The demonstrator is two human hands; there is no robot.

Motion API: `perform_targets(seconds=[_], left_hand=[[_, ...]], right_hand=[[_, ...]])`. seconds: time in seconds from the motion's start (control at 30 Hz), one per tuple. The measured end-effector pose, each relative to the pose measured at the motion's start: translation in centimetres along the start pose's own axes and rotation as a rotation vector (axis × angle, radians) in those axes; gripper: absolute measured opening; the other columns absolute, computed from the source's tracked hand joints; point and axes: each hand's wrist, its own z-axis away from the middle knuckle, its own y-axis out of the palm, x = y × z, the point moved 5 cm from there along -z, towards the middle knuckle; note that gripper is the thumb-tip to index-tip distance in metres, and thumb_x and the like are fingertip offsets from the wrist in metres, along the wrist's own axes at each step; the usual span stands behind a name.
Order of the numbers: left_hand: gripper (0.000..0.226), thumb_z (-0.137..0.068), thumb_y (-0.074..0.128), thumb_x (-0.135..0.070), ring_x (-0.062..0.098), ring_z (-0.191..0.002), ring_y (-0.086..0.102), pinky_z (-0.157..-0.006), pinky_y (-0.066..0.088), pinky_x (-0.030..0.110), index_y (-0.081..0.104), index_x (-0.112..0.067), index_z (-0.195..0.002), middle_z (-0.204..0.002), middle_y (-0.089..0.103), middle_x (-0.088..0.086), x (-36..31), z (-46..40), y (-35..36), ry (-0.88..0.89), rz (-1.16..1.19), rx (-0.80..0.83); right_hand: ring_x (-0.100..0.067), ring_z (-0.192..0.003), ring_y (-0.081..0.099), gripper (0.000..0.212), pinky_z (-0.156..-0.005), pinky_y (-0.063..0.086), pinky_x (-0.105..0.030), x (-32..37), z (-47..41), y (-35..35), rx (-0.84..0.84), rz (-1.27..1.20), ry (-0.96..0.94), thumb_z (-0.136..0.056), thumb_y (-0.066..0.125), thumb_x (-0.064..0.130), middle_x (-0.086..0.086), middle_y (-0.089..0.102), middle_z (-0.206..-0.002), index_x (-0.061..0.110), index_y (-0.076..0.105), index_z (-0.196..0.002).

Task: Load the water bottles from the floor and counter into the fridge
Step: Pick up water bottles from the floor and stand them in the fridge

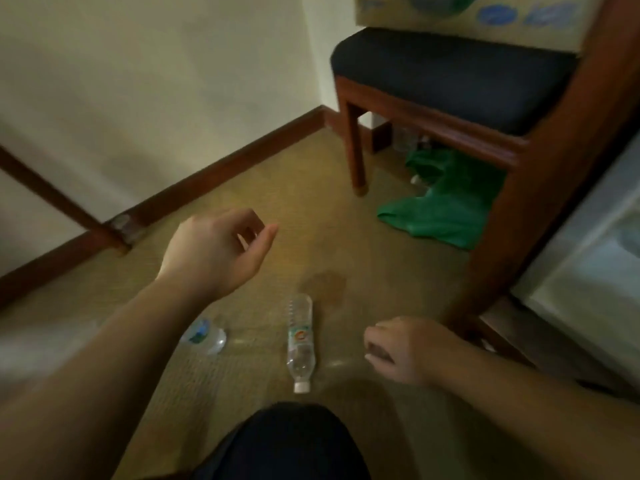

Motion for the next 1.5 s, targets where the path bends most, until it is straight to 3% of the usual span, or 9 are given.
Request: perform_targets(seconds=[0.17, 0.37, 0.53, 0.73, 0.83, 1.1, 1.23, 1.4, 1.5], left_hand=[[0.064, -0.084, 0.065, -0.061, 0.023, -0.1, 0.067, -0.081, 0.055, 0.04, 0.046, -0.029, -0.137, -0.108, 0.071, 0.0, 12.4, 5.1, 4.3, -0.68, -0.107, 0.354], [0.095, -0.085, 0.064, -0.058, 0.04, -0.146, 0.03, -0.115, 0.03, 0.057, 0.012, -0.031, -0.16, -0.156, 0.04, 0.018, 19.0, 10.8, 11.3, -0.943, -0.265, 0.645], [0.068, -0.094, 0.063, -0.031, 0.037, -0.132, 0.049, -0.1, 0.049, 0.045, 0.031, -0.021, -0.153, -0.145, 0.05, 0.017, 21.7, 10.8, 12.3, -0.931, -0.203, 0.512], [0.035, -0.093, 0.068, -0.021, 0.029, -0.104, 0.062, -0.072, 0.049, 0.034, 0.061, -0.012, -0.126, -0.117, 0.065, 0.013, 22.9, 10.2, 11.6, -0.925, -0.277, 0.446], [0.026, -0.09, 0.071, -0.025, 0.023, -0.085, 0.06, -0.067, 0.052, 0.033, 0.069, -0.011, -0.112, -0.103, 0.066, 0.01, 21.5, 9.6, 11.5, -0.849, -0.268, 0.417], [0.033, -0.087, 0.076, -0.027, 0.02, -0.098, 0.066, -0.065, 0.053, 0.027, 0.07, -0.02, -0.119, -0.111, 0.068, 0.003, 9.4, 3.4, 9.5, -0.519, -0.12, 0.438], [0.034, -0.087, 0.074, -0.04, 0.012, -0.092, 0.063, -0.081, 0.055, 0.029, 0.07, -0.029, -0.119, -0.11, 0.071, -0.006, 0.2, -0.6, 5.7, -0.194, -0.146, 0.422], [0.031, -0.084, 0.07, -0.056, 0.002, -0.068, 0.051, -0.06, 0.041, 0.023, 0.073, -0.042, -0.111, -0.086, 0.068, -0.017, -10.4, -3.7, 1.2, 0.129, -0.126, 0.282], [0.027, -0.074, 0.08, -0.054, 0.011, -0.064, 0.065, -0.053, 0.035, 0.022, 0.078, -0.041, -0.098, -0.072, 0.07, -0.017, -16.5, -4.3, -0.6, 0.289, -0.018, 0.146]], right_hand=[[-0.009, -0.072, 0.06, 0.043, -0.06, 0.048, -0.028, 5.3, -7.3, 7.2, 0.196, -0.353, 0.417, -0.086, 0.061, 0.069, 0.007, 0.063, -0.081, 0.026, 0.061, -0.089], [-0.026, -0.093, 0.066, 0.081, -0.071, 0.056, -0.04, 7.3, -11.4, 14.2, 0.348, -0.92, 0.793, -0.081, 0.076, 0.058, -0.016, 0.064, -0.125, 0.02, 0.045, -0.145], [-0.02, -0.087, 0.069, 0.053, -0.075, 0.061, -0.036, 6.7, -12.1, 16.3, 0.26, -0.805, 0.826, -0.088, 0.073, 0.046, -0.006, 0.066, -0.104, 0.02, 0.057, -0.131], [-0.024, -0.1, 0.071, 0.044, -0.084, 0.057, -0.031, 4.7, -11.2, 12.3, 0.069, -0.528, 0.741, -0.088, 0.078, 0.033, -0.01, 0.072, -0.111, 0.007, 0.064, -0.122], [-0.025, -0.098, 0.07, 0.033, -0.08, 0.055, -0.033, 2.7, -9.5, 7.2, -0.047, -0.42, 0.735, -0.09, 0.075, 0.036, -0.01, 0.073, -0.108, 0.012, 0.067, -0.111], [-0.014, -0.093, 0.062, 0.021, -0.076, 0.051, -0.029, 1.3, -2.0, -5.6, -0.344, -0.304, 0.608, -0.093, 0.067, 0.03, 0.002, 0.066, -0.104, 0.027, 0.068, -0.114], [-0.011, -0.097, 0.063, 0.026, -0.084, 0.054, -0.032, 1.9, 5.6, -11.0, -0.504, -0.33, 0.603, -0.087, 0.071, 0.03, 0.009, 0.069, -0.106, 0.031, 0.071, -0.113], [-0.002, -0.097, 0.062, 0.034, -0.087, 0.056, -0.03, 2.7, 17.2, -15.9, -0.729, -0.38, 0.723, -0.086, 0.076, 0.041, 0.019, 0.067, -0.108, 0.038, 0.069, -0.119], [0.001, -0.093, 0.064, 0.036, -0.083, 0.056, -0.027, 2.2, 23.4, -17.6, -0.882, -0.423, 0.815, -0.085, 0.079, 0.041, 0.019, 0.068, -0.103, 0.039, 0.069, -0.12]])
